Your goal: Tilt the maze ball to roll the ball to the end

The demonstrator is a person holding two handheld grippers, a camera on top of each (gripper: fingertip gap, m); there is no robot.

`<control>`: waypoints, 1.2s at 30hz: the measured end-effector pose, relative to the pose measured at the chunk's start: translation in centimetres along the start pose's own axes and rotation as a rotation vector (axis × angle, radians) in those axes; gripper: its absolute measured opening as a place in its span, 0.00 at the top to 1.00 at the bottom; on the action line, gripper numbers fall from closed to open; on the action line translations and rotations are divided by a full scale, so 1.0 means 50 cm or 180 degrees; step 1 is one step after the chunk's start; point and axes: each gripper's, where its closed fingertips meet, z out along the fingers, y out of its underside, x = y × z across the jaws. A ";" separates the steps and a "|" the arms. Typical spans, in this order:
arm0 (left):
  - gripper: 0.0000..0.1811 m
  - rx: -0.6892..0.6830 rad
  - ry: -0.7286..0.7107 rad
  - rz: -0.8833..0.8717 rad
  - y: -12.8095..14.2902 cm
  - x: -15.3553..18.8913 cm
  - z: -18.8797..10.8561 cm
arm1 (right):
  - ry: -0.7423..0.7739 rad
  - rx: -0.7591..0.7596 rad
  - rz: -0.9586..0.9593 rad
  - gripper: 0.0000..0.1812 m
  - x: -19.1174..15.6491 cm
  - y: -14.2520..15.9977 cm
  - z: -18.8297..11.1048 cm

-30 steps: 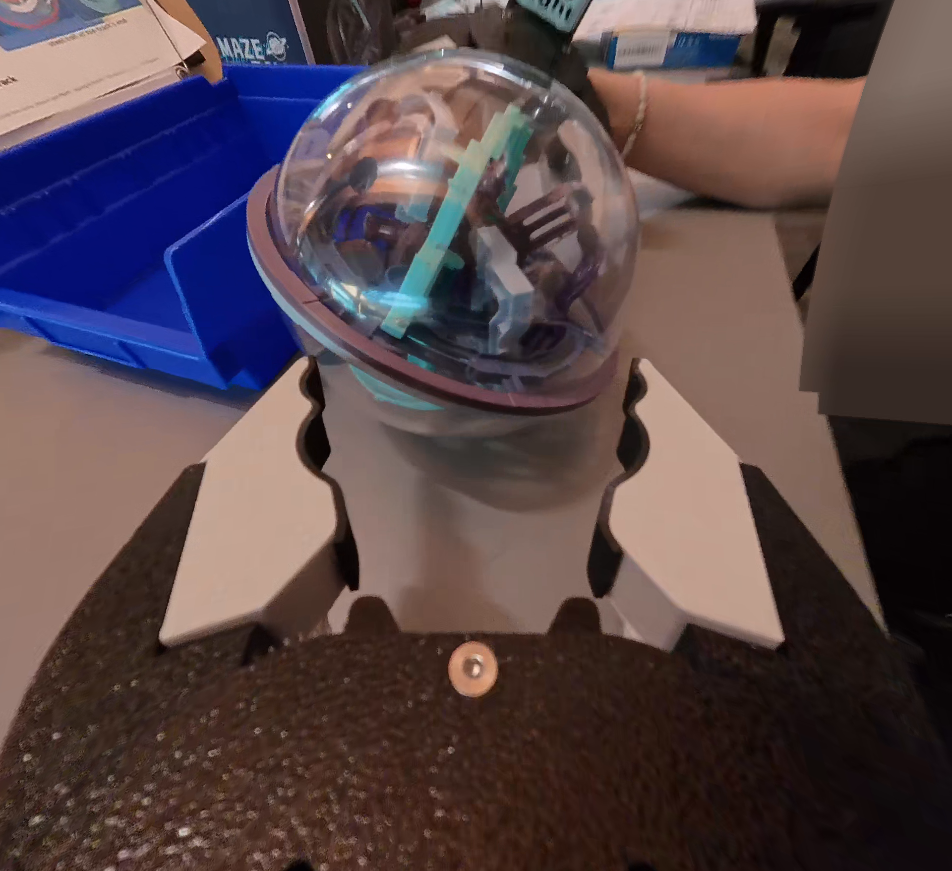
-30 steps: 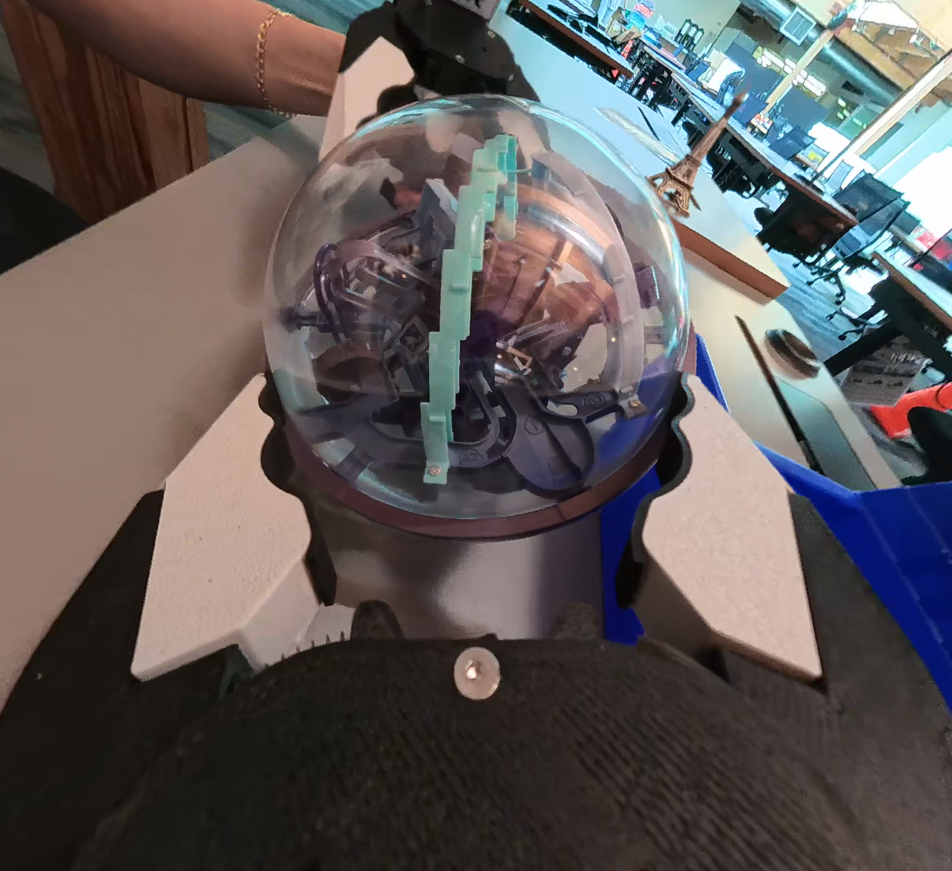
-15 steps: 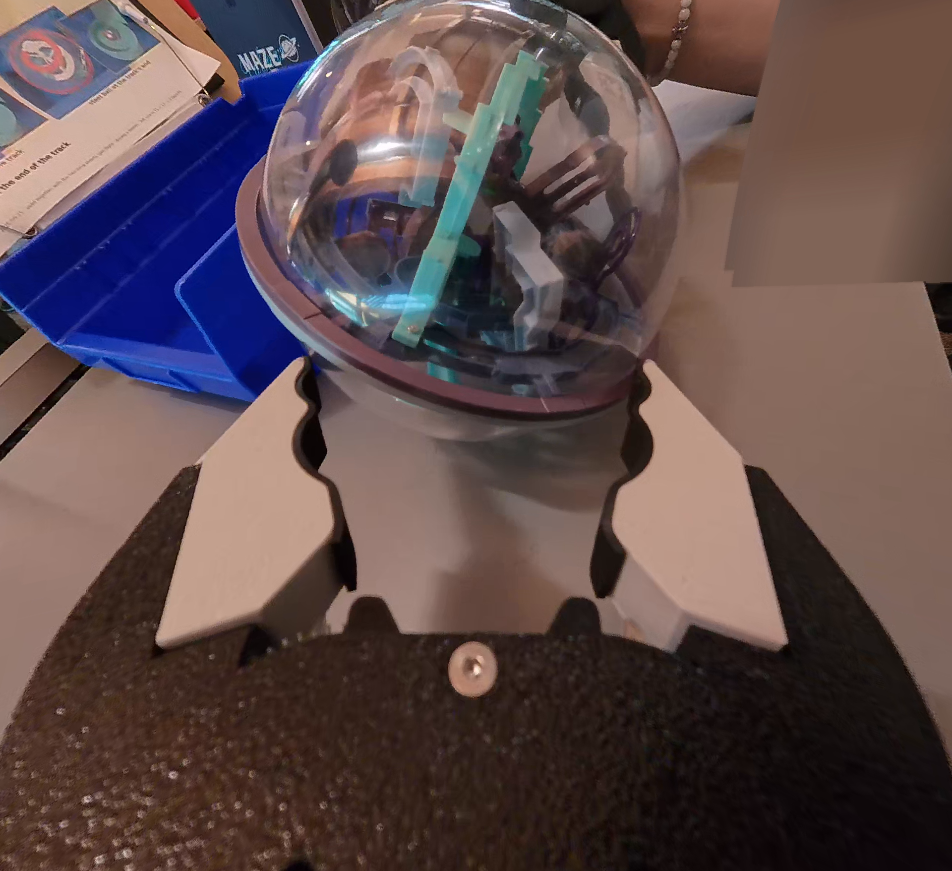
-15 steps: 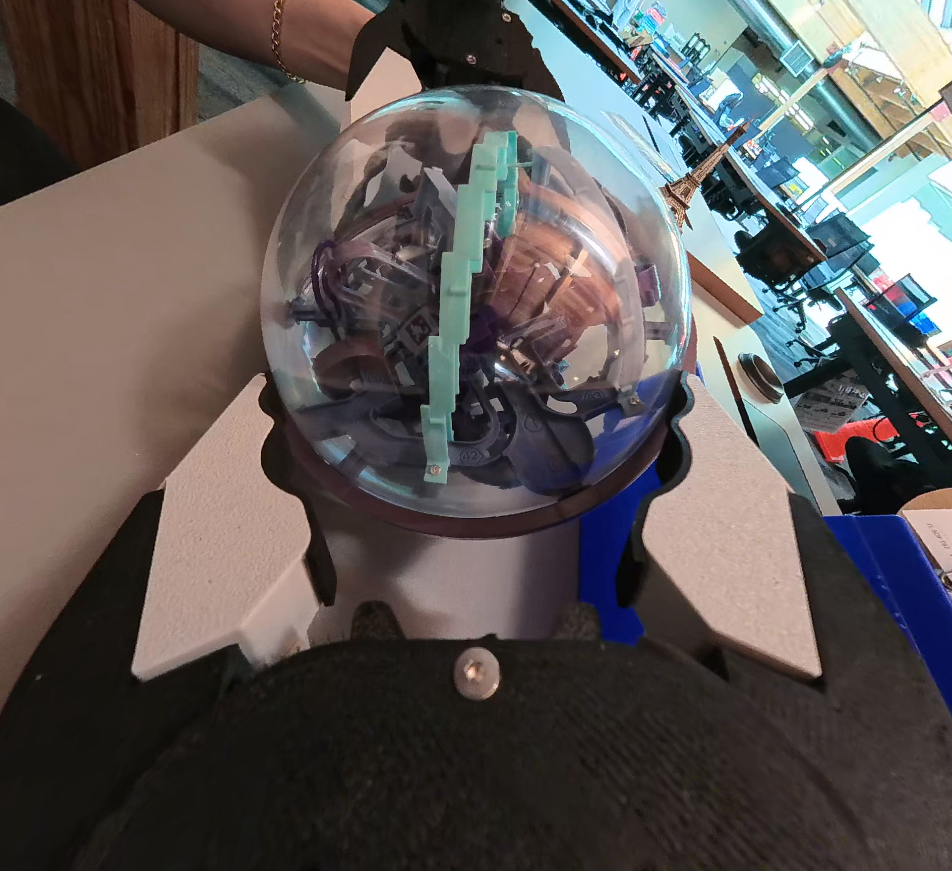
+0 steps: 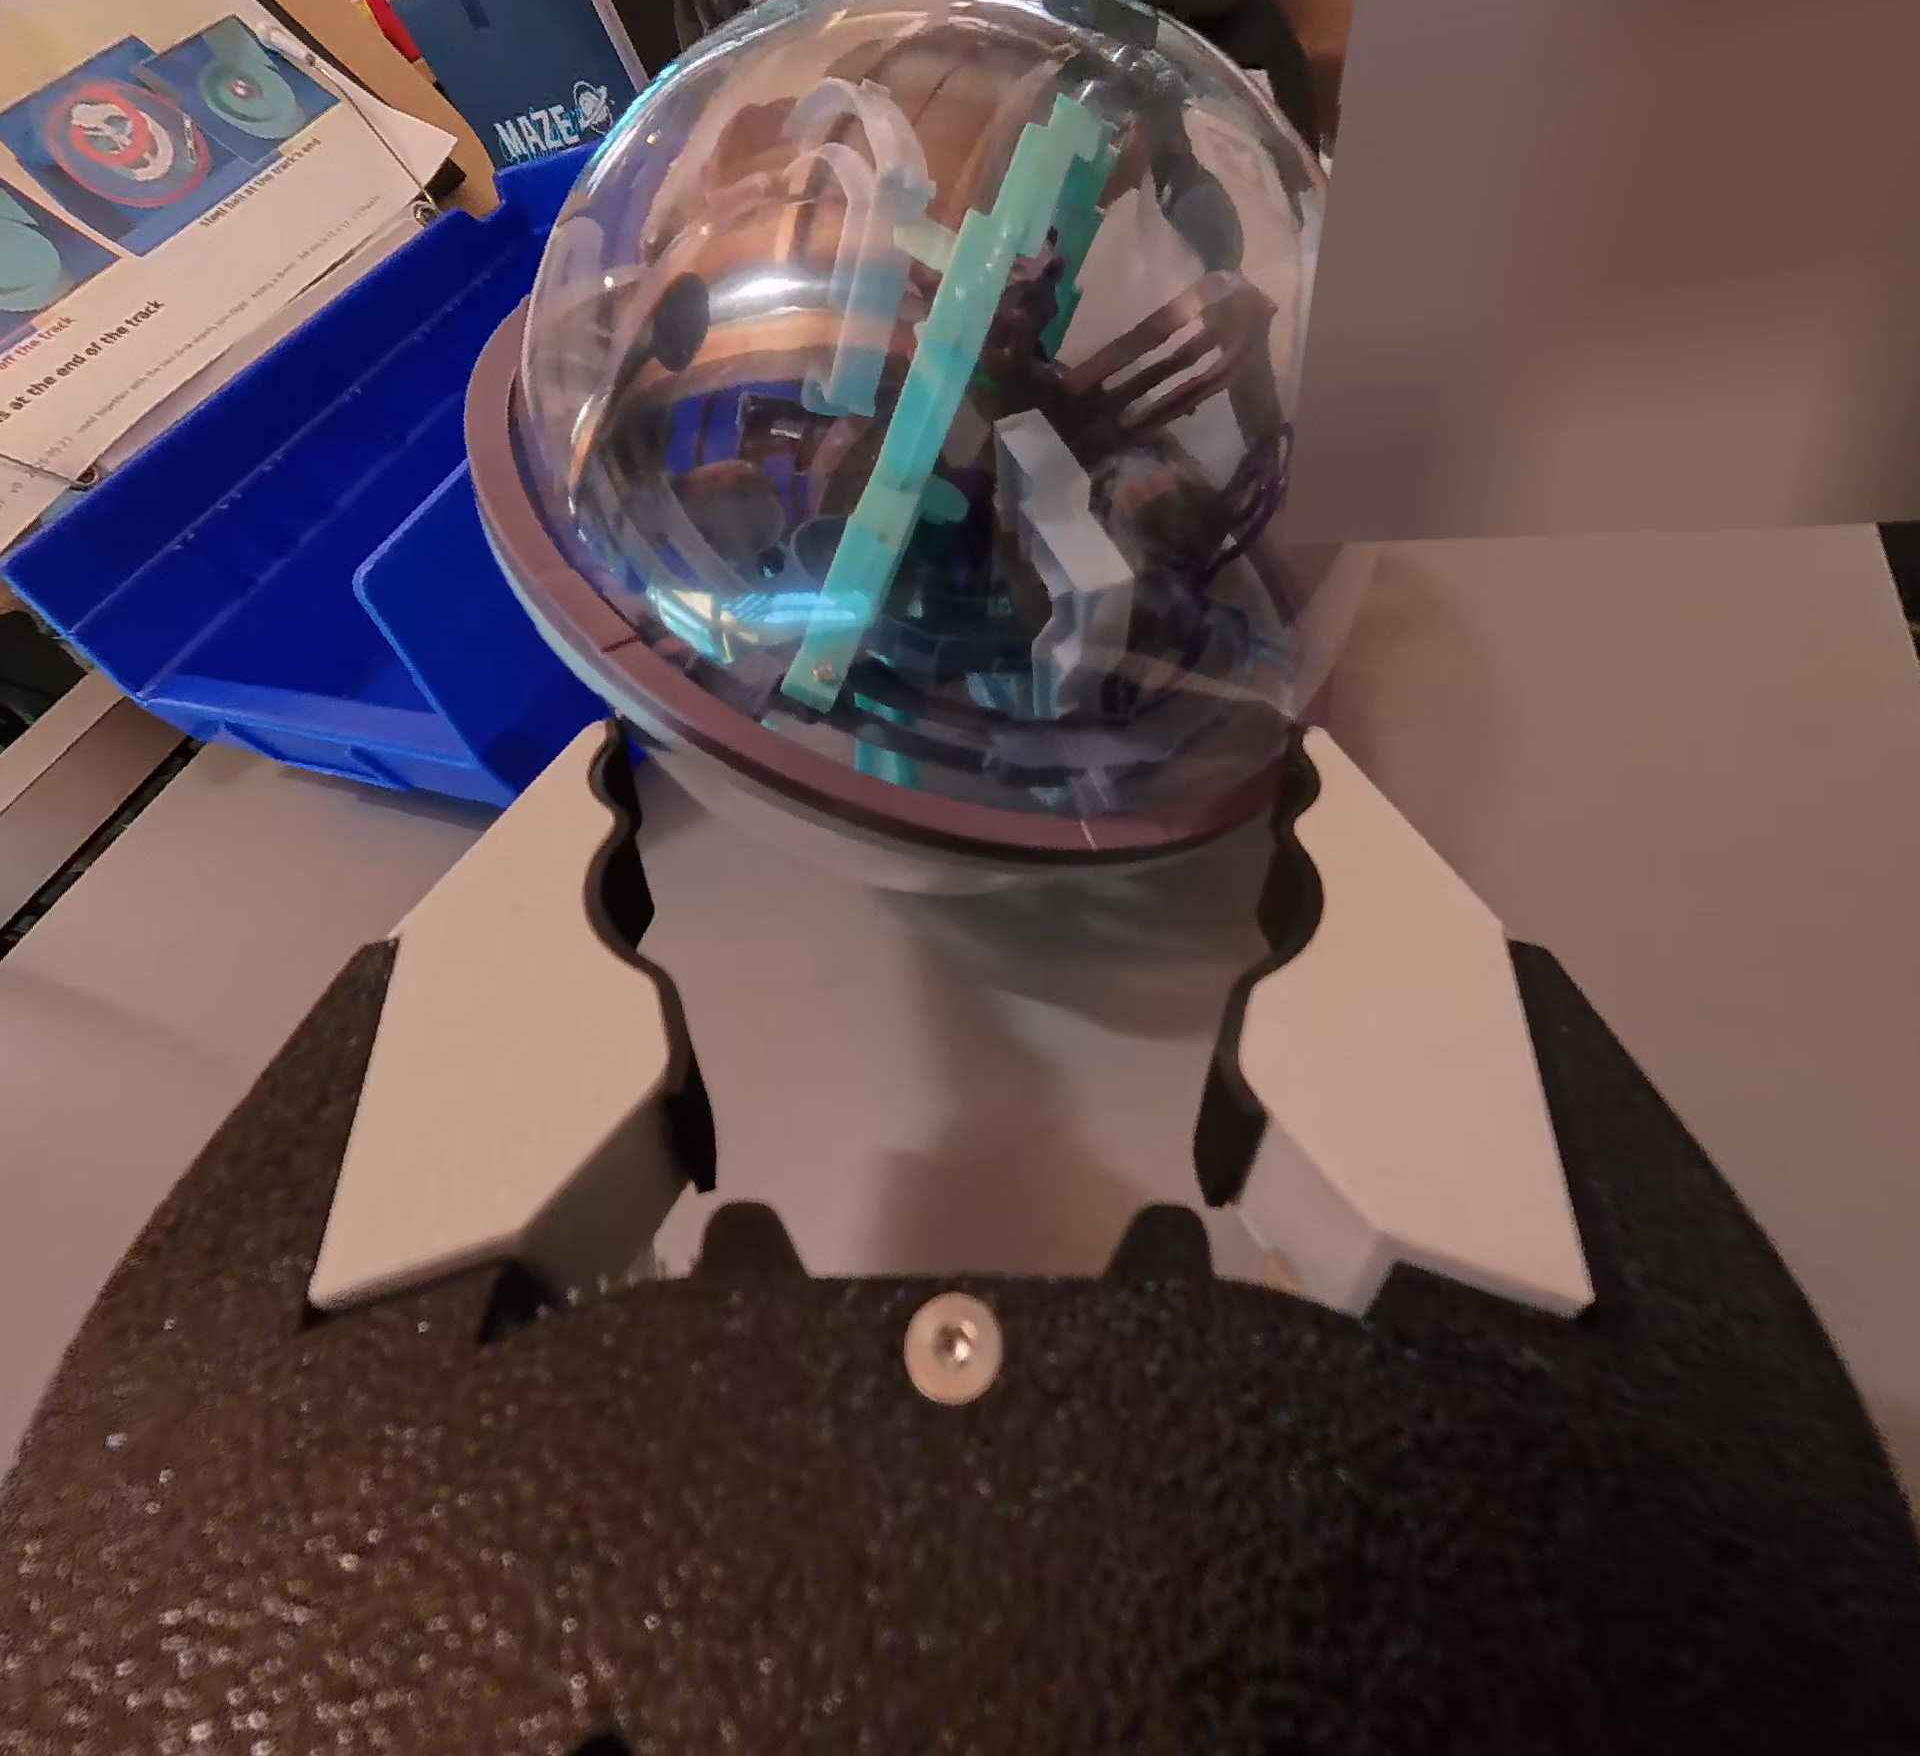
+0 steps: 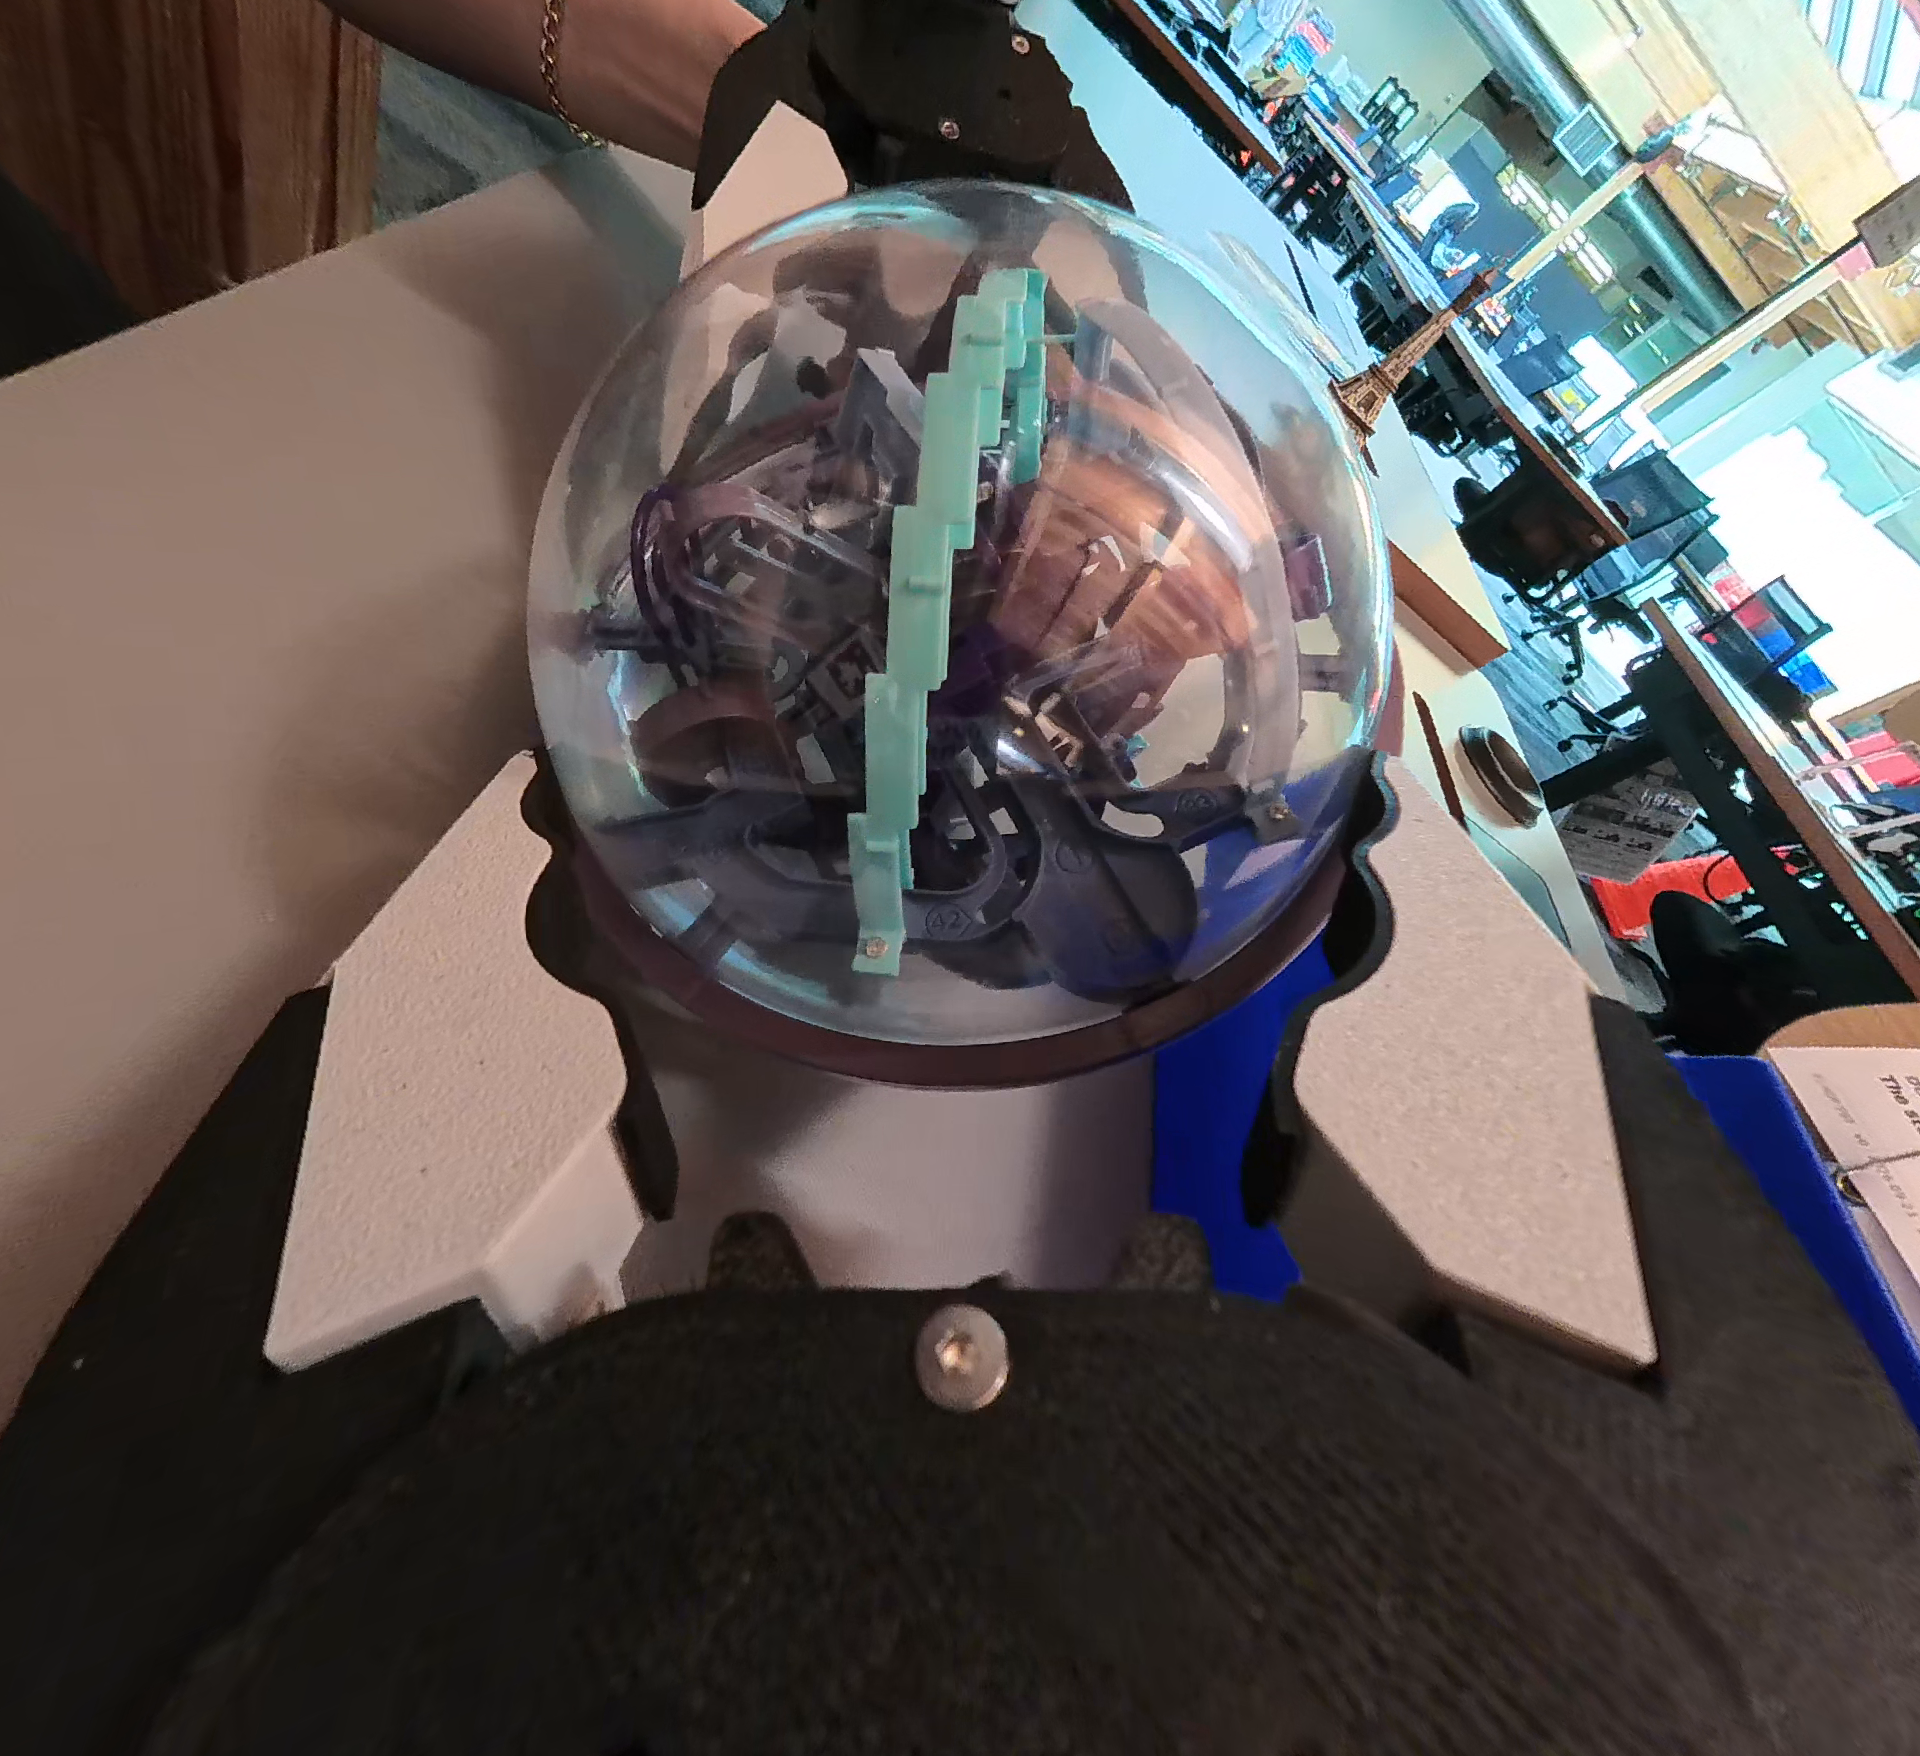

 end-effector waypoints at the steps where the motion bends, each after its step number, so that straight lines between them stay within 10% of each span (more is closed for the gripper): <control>1: 0.35 -0.0001 -0.0012 0.0003 0.000 -0.001 0.000 | 0.0015 -0.0022 -0.0017 0.21 0.001 0.001 0.001; 36: 0.34 -0.0073 0.0039 0.0214 -0.051 -0.009 0.032 | 0.0727 -0.0217 -0.0045 0.22 0.006 0.061 -0.033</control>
